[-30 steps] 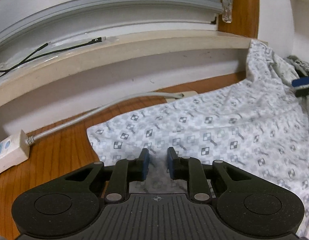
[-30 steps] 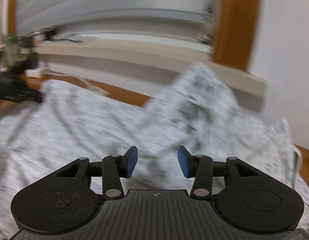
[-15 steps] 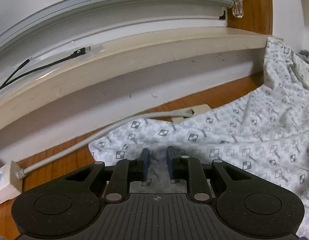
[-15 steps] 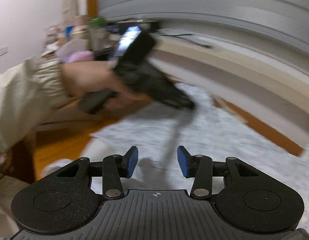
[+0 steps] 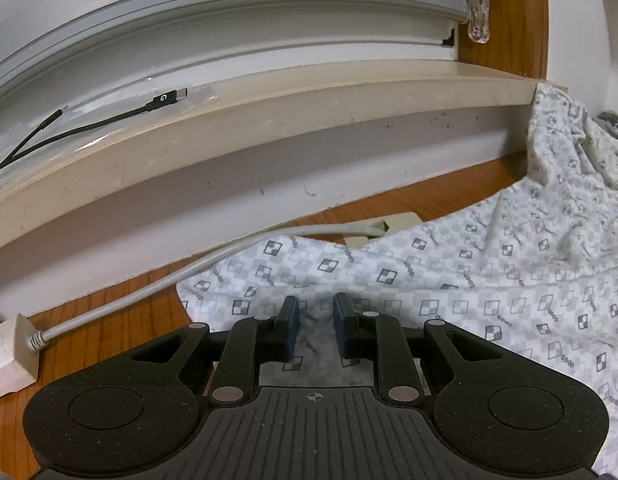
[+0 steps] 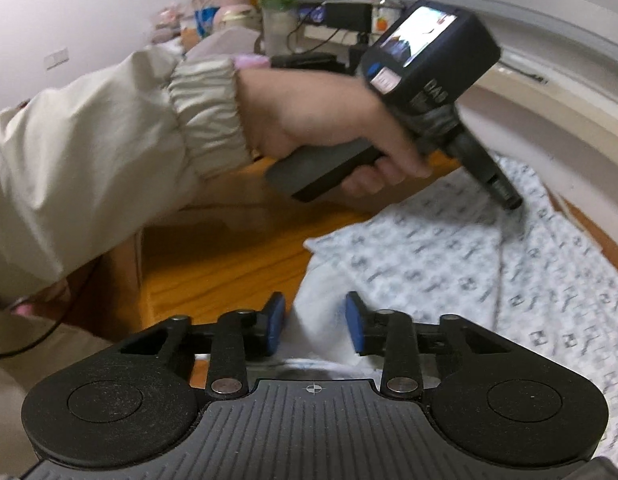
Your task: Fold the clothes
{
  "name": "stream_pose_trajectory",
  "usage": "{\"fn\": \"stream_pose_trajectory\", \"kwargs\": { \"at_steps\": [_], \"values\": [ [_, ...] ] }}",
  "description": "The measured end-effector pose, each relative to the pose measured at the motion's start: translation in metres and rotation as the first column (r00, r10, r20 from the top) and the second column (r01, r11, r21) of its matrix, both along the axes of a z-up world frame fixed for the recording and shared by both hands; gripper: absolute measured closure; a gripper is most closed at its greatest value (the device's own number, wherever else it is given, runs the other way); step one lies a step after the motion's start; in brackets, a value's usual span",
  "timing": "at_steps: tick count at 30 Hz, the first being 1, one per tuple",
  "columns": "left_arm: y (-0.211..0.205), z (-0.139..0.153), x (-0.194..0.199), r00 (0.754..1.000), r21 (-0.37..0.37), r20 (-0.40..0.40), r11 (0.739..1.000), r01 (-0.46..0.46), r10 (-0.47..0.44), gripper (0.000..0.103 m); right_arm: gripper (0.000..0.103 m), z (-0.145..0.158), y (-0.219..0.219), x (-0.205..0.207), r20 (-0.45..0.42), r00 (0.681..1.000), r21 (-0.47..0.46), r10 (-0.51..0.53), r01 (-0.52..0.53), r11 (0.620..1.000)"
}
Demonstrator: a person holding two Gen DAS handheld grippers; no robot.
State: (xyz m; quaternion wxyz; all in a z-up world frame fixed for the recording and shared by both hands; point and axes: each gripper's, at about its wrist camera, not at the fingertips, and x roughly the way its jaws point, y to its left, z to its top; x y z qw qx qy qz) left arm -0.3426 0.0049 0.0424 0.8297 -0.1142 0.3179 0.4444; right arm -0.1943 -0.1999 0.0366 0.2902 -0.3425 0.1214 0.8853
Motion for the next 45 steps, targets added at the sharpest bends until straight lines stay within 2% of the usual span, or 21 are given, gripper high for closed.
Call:
{"fn": "stream_pose_trajectory", "kwargs": {
  "at_steps": [1, 3, 6, 9, 11, 13, 17, 19, 22, 26, 30, 32, 34, 36, 39, 42, 45],
  "values": [
    [0.000, 0.000, 0.000, 1.000, 0.000, 0.000, 1.000, 0.000, 0.000, 0.081, 0.082, -0.001, -0.001, 0.000, 0.007, 1.000, 0.000, 0.006, -0.006, 1.000],
    [0.001, 0.001, 0.000, 1.000, -0.013, 0.004, 1.000, -0.003, 0.003, 0.081, 0.101, 0.001, -0.002, 0.002, 0.002, 1.000, 0.018, 0.002, -0.002, 1.000],
    [-0.001, 0.009, -0.010, 1.000, -0.014, 0.018, 1.000, -0.022, 0.023, 0.083, 0.101, 0.011, 0.000, 0.014, -0.040, 0.999, 0.064, -0.035, 0.037, 0.997],
    [-0.005, 0.020, -0.024, 0.998, -0.003, 0.037, 0.999, -0.045, 0.045, 0.083, 0.102, 0.032, 0.008, 0.043, -0.116, 0.986, 0.130, -0.119, 0.134, 0.982],
    [-0.013, 0.032, -0.036, 0.996, 0.005, 0.078, 0.999, -0.041, 0.041, 0.083, 0.102, 0.041, 0.019, 0.065, -0.149, 0.971, 0.148, -0.186, 0.208, 0.967],
    [-0.022, 0.044, -0.048, 0.993, 0.013, 0.115, 0.999, -0.036, 0.035, 0.083, 0.102, 0.043, 0.036, 0.087, -0.160, 0.951, 0.146, -0.264, 0.287, 0.947],
    [-0.053, 0.044, -0.051, 0.993, 0.016, 0.113, 0.999, 0.033, -0.035, 0.080, 0.101, 0.024, 0.068, 0.125, -0.137, 0.908, 0.098, -0.395, 0.409, 0.907],
    [-0.069, 0.039, -0.047, 0.992, 0.005, 0.109, 0.998, 0.068, -0.068, 0.079, 0.100, 0.013, 0.077, 0.140, -0.124, 0.891, 0.065, -0.436, 0.446, 0.893],
    [-0.093, 0.026, -0.044, 0.985, -0.038, 0.130, 0.993, 0.116, -0.110, 0.078, 0.089, 0.007, 0.075, 0.153, -0.122, 0.875, 0.053, -0.469, 0.477, 0.877],
    [-0.127, 0.011, -0.038, 0.970, -0.089, 0.181, 0.980, 0.178, -0.160, 0.075, 0.087, 0.012, 0.063, 0.153, -0.116, 0.883, 0.088, -0.455, 0.465, 0.881],
    [-0.155, 0.008, -0.035, 0.960, -0.108, 0.217, 0.973, 0.206, -0.179, 0.074, 0.076, 0.016, 0.055, 0.160, -0.118, 0.879, 0.111, -0.462, 0.474, 0.873],
    [-0.167, 0.010, -0.035, 0.955, -0.118, 0.235, 0.970, 0.214, -0.182, 0.070, 0.075, 0.017, 0.051, 0.165, -0.119, 0.876, 0.123, -0.468, 0.481, 0.868],
    [-0.178, 0.008, -0.031, 0.955, -0.130, 0.227, 0.966, 0.223, -0.190, 0.065, 0.074, 0.015, 0.048, 0.176, -0.126, 0.865, 0.134, -0.486, 0.500, 0.855],
    [-0.188, 0.005, -0.027, 0.956, -0.140, 0.218, 0.963, 0.232, -0.198, 0.065, 0.068, 0.013, 0.045, 0.190, -0.127, 0.852, 0.143, -0.508, 0.523, 0.841],
    [-0.201, -0.003, -0.015, 0.961, -0.126, 0.172, 0.962, 0.240, -0.217, 0.064, 0.067, 0.007, 0.042, 0.209, -0.131, 0.832, 0.138, -0.540, 0.554, 0.821],
    [-0.211, -0.004, -0.006, 0.964, -0.105, 0.137, 0.964, 0.244, -0.229, 0.068, 0.067, 0.006, 0.037, 0.224, -0.139, 0.818, 0.136, -0.559, 0.575, 0.807],
    [-0.224, -0.005, 0.000, 0.961, -0.075, 0.098, 0.961, 0.268, -0.260, 0.085, 0.067, 0.008, 0.033, 0.236, -0.147, 0.808, 0.145, -0.570, 0.588, 0.796]
  ]
}}
